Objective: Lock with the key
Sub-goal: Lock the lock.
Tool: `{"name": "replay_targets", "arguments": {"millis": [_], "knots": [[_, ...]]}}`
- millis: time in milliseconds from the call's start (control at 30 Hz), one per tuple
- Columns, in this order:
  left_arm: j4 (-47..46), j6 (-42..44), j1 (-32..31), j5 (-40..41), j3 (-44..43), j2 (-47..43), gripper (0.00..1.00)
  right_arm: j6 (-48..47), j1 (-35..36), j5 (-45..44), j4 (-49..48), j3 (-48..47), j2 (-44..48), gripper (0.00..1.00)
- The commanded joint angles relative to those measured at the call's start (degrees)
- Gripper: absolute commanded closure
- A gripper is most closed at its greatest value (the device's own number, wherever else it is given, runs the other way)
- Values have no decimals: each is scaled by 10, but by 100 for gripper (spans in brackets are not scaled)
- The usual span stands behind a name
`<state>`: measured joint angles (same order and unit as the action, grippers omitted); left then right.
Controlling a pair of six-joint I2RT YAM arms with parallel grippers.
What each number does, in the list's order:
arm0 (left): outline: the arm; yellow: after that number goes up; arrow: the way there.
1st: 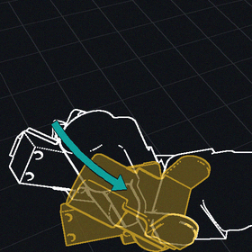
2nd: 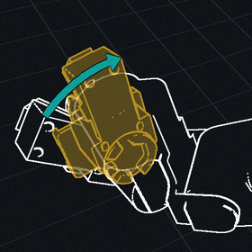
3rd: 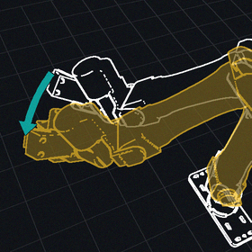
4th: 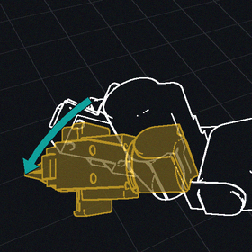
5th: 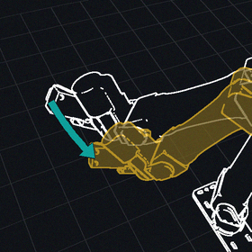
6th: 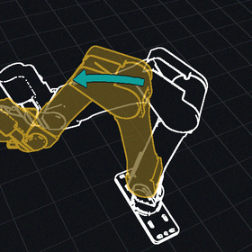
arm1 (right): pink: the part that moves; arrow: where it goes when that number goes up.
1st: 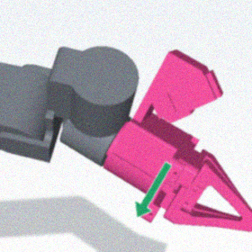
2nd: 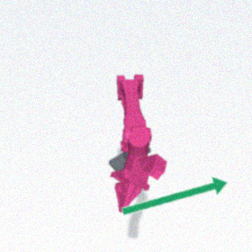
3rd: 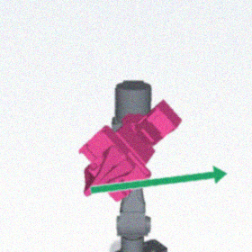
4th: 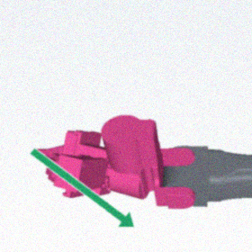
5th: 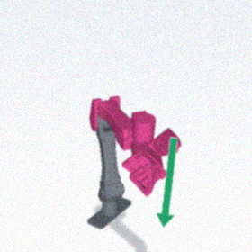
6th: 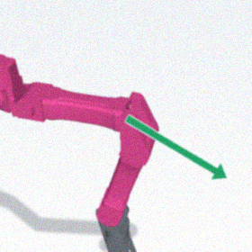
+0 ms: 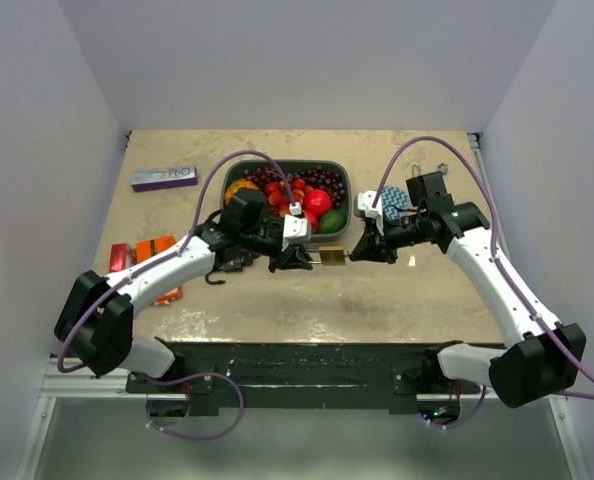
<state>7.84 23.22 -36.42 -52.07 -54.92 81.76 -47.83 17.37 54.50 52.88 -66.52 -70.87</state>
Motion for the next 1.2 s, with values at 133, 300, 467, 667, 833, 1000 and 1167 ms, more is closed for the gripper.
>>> {"name": "replay_targets", "arguments": {"millis": [133, 300, 467, 667, 833, 1000, 1167], "knots": [[-27, 52, 42, -39, -22, 2, 100, -1, -71, -7, 9, 4, 10, 100], [45, 123, 81, -41, -19, 12, 100, -132, -209, 5, 113, -39, -50, 100], [61, 140, 87, -36, -17, 10, 100, -230, -387, -32, 190, -71, -150, 100], [21, 97, 85, -27, -19, 12, 100, -226, -523, -113, 167, -100, -276, 100], [11, 86, 83, -15, -27, 25, 100, -126, -543, -193, 48, -84, -309, 100], [1, 68, 79, -14, -30, 28, 100, -56, -545, -243, -44, -54, -319, 100], [-12, 61, 72, -14, -21, 25, 100, -37, -545, -267, -97, -39, -330, 100]]}}
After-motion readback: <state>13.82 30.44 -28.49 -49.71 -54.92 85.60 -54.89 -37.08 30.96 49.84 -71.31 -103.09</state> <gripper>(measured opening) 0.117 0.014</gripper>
